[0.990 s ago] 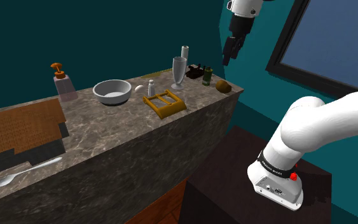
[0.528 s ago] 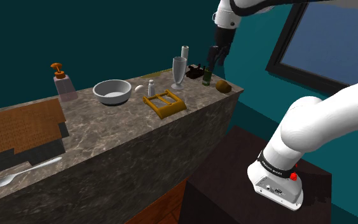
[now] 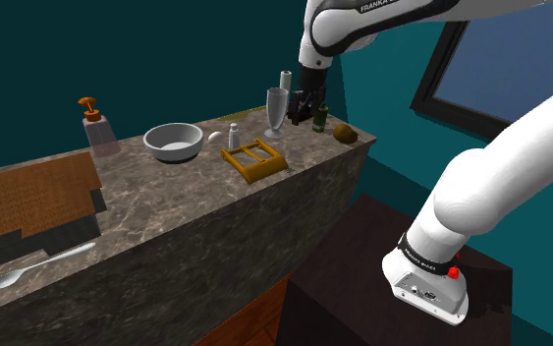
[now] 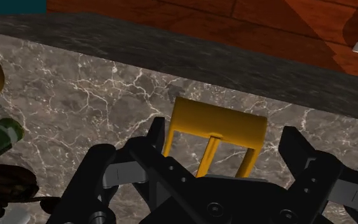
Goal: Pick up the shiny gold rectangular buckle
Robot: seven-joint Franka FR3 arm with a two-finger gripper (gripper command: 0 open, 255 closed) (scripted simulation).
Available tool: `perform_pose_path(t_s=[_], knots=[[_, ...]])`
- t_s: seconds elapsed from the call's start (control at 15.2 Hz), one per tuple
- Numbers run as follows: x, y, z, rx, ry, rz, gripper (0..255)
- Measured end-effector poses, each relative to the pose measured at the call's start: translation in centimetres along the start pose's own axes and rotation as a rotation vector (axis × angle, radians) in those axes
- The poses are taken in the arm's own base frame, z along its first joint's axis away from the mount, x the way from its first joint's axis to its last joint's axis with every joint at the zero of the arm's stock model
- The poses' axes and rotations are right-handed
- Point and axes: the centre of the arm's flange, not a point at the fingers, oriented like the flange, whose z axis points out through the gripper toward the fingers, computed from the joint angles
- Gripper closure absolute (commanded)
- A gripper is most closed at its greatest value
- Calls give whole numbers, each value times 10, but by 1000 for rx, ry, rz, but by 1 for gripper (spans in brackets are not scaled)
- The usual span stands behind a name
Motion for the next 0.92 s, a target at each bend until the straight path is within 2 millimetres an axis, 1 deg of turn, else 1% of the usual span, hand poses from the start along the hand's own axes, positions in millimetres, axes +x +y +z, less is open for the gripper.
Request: perform_pose_path(t_s=[0.2,0.26,0.46,0.73,0.92], knots=[[28,-1,28,8,-5,25,0],[38,-5,37,10,-7,34,0],[69,-8,63,18,-12,59,0],[107,-3,100,28,-19,92,0],[136,-4,127,36,-25,117,0]])
